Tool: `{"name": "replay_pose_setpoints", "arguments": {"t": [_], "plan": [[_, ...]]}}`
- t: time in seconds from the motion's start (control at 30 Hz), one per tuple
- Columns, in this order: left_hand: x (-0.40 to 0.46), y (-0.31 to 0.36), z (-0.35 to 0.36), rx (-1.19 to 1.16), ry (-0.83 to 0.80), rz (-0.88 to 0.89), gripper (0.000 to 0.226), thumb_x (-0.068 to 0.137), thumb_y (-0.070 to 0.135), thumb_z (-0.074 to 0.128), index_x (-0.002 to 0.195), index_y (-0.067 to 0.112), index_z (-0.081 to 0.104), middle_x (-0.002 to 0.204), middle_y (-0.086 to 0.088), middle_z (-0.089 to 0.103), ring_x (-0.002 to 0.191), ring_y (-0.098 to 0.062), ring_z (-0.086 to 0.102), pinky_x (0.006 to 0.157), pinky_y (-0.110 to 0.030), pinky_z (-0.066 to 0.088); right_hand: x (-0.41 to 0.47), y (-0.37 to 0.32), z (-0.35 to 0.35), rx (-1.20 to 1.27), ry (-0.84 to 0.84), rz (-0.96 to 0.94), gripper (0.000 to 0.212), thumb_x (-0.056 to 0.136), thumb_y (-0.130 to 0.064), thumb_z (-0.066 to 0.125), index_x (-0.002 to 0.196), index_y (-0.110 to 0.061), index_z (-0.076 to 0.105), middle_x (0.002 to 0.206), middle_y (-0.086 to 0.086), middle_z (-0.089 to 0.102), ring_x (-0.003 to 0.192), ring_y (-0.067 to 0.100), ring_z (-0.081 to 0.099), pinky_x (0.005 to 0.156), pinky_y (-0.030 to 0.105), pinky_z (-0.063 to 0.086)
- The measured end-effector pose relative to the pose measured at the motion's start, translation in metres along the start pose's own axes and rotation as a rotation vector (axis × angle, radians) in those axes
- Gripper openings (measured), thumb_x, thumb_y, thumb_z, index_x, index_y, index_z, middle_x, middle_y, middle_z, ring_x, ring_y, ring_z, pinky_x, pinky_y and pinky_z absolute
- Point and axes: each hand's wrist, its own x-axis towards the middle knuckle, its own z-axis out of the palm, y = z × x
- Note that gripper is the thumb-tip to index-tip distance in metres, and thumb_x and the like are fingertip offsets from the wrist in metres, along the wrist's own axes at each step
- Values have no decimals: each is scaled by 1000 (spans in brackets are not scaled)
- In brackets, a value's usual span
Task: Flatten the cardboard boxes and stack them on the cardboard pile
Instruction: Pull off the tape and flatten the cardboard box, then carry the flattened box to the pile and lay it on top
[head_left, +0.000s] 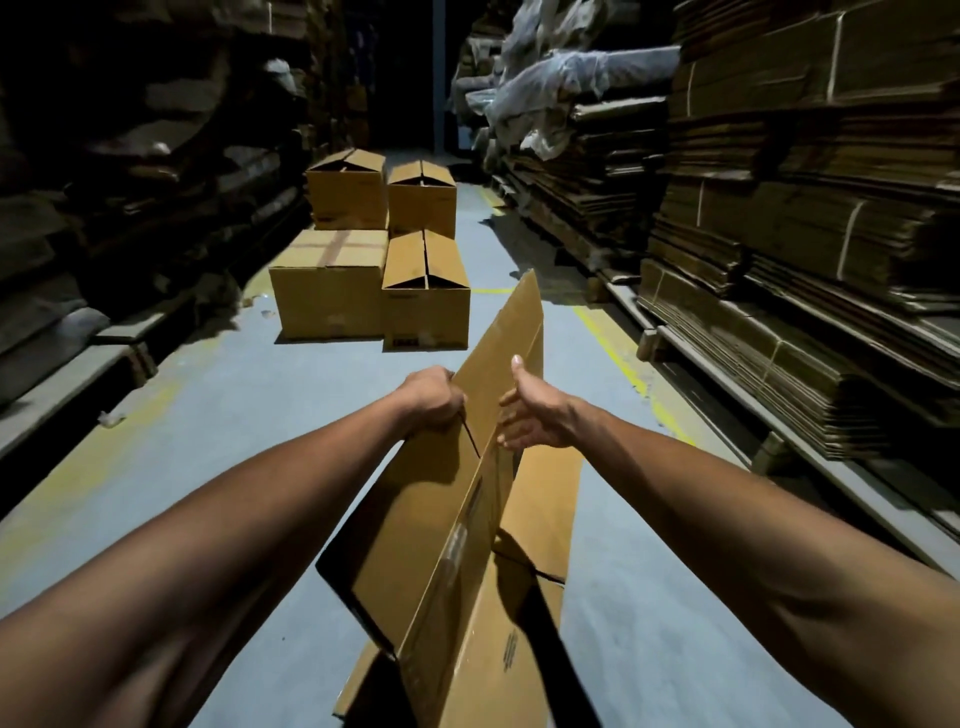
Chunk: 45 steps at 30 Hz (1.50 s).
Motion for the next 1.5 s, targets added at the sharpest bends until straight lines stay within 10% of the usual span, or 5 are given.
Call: {"name": "replay_pose_setpoints", "arguments": {"t": [0.6,1.0,1.1,1.23,1.5], "plan": [[4,94,-126,-581,275,426,11,104,25,63,113,27,69,97,-3,73,87,-22,71,72,-32,59,-29,66,-38,127,255,473,126,76,-100,19,166,-12,7,159,36,30,139,61,39,108,80,29],[37,56,-136,-952,326,450,23,108,19,57,129,13,62,105,-7,74,73,-12,74,60,-29,61,149,118,-124,650,670,-53,165,0,-94,77,141,-23,31,128,21,62,104,45,69,79,70,57],[49,47,-135,-1004,348,424,21,108,18,56,128,15,61,107,-8,74,75,-14,74,61,-32,61,131,93,-133,840,793,-170,144,-5,-74,91,117,-11,49,112,18,67,90,40,70,74,60,62],[66,27,-132,-1048,383,349,31,107,17,55,137,14,59,125,-15,71,89,-25,74,69,-39,61,33,26,-104,1093,666,-301,62,62,-27,102,105,-9,60,105,15,73,91,37,74,82,57,62],[86,-2,-116,-1071,378,4,32,108,27,54,138,17,60,119,-10,74,102,-34,72,78,-47,61,20,-12,-110,1164,649,-449,36,85,4,79,100,-11,51,111,22,70,84,29,72,69,54,63]]}}
